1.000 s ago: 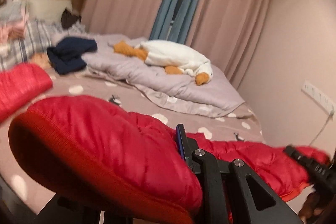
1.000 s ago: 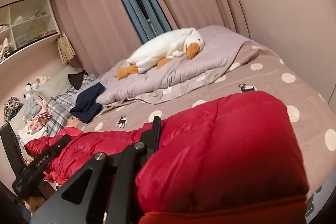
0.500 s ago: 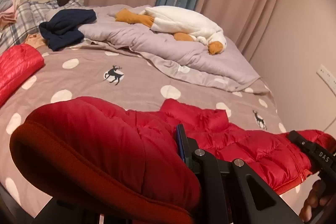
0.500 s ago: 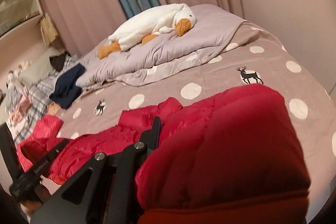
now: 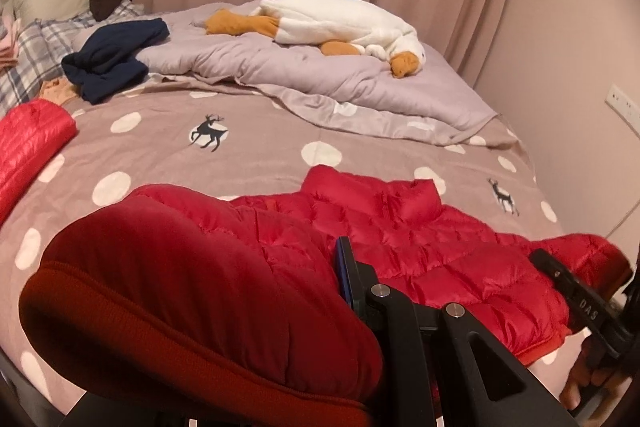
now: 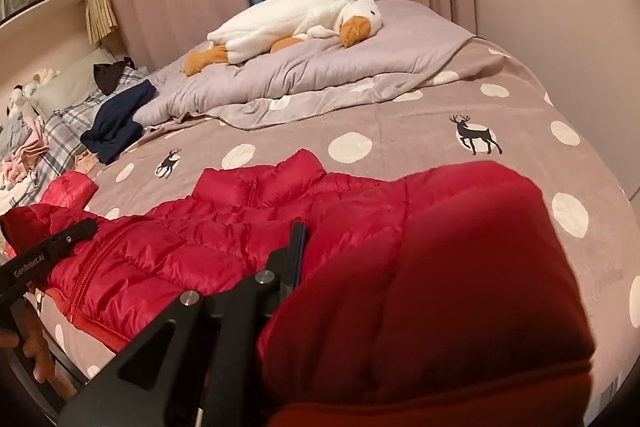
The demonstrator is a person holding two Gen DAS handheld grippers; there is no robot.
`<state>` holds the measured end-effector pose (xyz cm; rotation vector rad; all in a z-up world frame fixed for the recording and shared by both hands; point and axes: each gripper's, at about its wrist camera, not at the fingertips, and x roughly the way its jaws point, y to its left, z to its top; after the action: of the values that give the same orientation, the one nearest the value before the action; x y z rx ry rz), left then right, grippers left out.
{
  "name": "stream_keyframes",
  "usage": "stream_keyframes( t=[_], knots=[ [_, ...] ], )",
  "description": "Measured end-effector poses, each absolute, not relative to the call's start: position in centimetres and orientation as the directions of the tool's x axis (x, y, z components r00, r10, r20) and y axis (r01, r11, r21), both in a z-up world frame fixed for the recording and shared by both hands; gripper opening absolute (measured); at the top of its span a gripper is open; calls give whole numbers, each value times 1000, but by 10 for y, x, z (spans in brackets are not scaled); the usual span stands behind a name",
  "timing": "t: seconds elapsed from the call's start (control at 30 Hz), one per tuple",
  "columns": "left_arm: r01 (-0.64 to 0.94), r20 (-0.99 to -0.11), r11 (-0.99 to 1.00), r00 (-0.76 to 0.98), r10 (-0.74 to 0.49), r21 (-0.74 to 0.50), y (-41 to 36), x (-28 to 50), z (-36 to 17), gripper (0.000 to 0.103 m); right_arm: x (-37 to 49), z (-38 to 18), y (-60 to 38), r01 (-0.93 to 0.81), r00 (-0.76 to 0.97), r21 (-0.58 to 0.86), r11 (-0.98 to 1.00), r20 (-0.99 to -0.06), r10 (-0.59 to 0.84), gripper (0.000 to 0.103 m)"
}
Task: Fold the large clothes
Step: 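Hold the folded hem over the jacket with both tools closed, then press the folded hem flat onto the jacket body with both tools closed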
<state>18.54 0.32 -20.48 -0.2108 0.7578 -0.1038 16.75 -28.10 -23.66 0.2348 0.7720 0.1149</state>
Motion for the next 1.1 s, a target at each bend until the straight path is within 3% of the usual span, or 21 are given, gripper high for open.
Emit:
stream_keyframes(
  t=[0.3,0.83,1.1],
  knots=[
    [-4,-681,973,715,-158,-231,4,192,-212,17,169,-240,-277,11,725,263,965,-666,173,16],
    [-34,-673,973,728,-131,-227,2,194,-213,18,162,-245,-288,37,779,417,908,-582,236,16],
    [-40,-667,983,740,-91,-178,-7,188,-214,18,160,-245,-282,36,787,373,927,-583,204,16]
  ],
)
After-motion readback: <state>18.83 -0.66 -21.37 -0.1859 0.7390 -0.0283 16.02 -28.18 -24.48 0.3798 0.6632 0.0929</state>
